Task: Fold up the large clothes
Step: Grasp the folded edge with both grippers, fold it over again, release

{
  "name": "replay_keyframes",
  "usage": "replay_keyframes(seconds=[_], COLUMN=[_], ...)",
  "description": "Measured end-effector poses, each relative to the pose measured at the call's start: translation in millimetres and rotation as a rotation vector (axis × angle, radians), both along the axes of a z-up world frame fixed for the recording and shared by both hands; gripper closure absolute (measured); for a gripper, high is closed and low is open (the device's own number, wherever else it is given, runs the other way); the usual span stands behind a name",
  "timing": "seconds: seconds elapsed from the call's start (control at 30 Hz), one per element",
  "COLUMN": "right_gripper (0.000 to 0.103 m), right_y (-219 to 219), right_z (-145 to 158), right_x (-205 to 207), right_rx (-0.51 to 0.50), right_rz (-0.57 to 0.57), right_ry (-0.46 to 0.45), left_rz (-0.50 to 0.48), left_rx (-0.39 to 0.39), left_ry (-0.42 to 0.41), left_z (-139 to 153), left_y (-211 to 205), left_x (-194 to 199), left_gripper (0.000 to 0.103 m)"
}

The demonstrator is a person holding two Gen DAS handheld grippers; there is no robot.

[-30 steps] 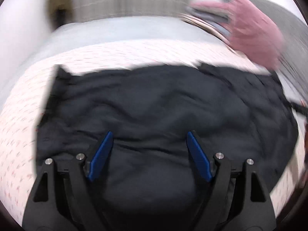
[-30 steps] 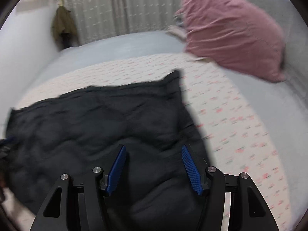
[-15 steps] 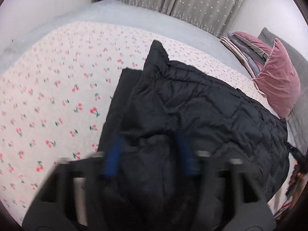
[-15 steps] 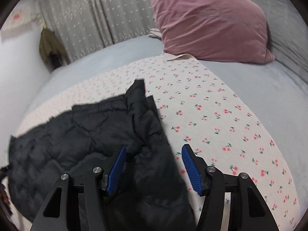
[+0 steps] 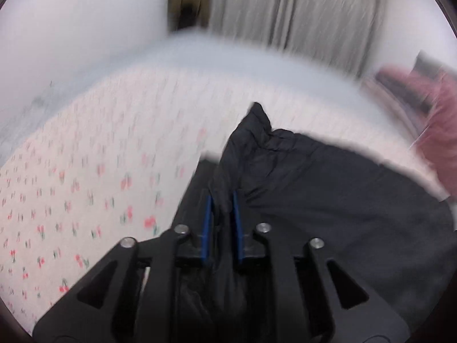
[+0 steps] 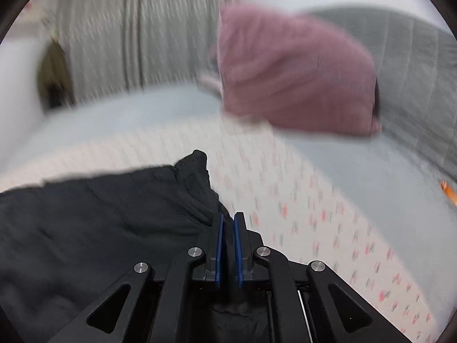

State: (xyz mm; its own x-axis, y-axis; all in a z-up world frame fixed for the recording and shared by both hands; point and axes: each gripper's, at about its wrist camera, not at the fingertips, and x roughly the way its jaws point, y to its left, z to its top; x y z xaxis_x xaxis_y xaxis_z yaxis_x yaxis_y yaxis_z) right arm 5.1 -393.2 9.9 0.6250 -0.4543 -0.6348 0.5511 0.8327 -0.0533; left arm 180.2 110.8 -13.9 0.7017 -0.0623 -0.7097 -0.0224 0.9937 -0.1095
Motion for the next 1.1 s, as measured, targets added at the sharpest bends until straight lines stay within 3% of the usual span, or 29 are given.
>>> replay_keyframes(seconds=[0.07,0.13,0.2,0.27,0.33,0.47,0.53,0.6,0.67,0.8,0.87,0.97,1.1], right_gripper=[0.087,0.083,0.076,0.066,0.049,0.048,0.048,0.048,0.046,0.045,0.045,0.042,0.042], right_y=[-7,-6,1,17,38,74,82,75,59,12,-4,-28,-21], right_z=[-12,3,22,40,48,31,13,0,-3,-5,-7,-6,22], right_x=[1,-3,-11,-13,-9,12,22,24,20,3,-1,-16,-34], right_rx=[0.032,0.007,-0.016,-0.017,-0.016,-0.049,-0.098,-0.108,-0.05,0.021,0.037,0.15,0.128], right_rz=[-0.011,-0.03,-0.027,0.006,0.083,0.263,0.301,0.295,0.268,0.121,0.047,-0.036,-0.073], right_ry=[0.037,0.012,-0.051,-0.115,-0.137,-0.055,0.031,0.075,0.066,0.066,0.098,0.097,0.048], left_rz=[0.033,0.058,0.022,-0.061,-0.161,-0.338,-0.362,-0.34,-0.286,-0.179,-0.128,-0.033,-0.02], left_rx=[0.01,0.014,0.009,0.036,0.058,0.052,0.088,0.124,0.106,0.1,0.137,0.213,0.107], left_ry=[-0.026,-0.11,-0.195,-0.225,-0.215,-0.066,0.002,0.02,0.036,0.091,0.102,0.109,0.121], left_z=[12,38,62,74,73,41,22,12,10,6,8,13,27], left_y=[1,-1,-10,-30,-50,-86,-93,-85,-71,-42,-31,-20,-6], left_x=[-3,-12,-21,-22,-16,5,11,19,24,23,16,2,-25], left_gripper=[0.082,0.077,0.057,0.052,0.048,0.046,0.046,0.045,0.044,0.043,0.043,0.023,0.023])
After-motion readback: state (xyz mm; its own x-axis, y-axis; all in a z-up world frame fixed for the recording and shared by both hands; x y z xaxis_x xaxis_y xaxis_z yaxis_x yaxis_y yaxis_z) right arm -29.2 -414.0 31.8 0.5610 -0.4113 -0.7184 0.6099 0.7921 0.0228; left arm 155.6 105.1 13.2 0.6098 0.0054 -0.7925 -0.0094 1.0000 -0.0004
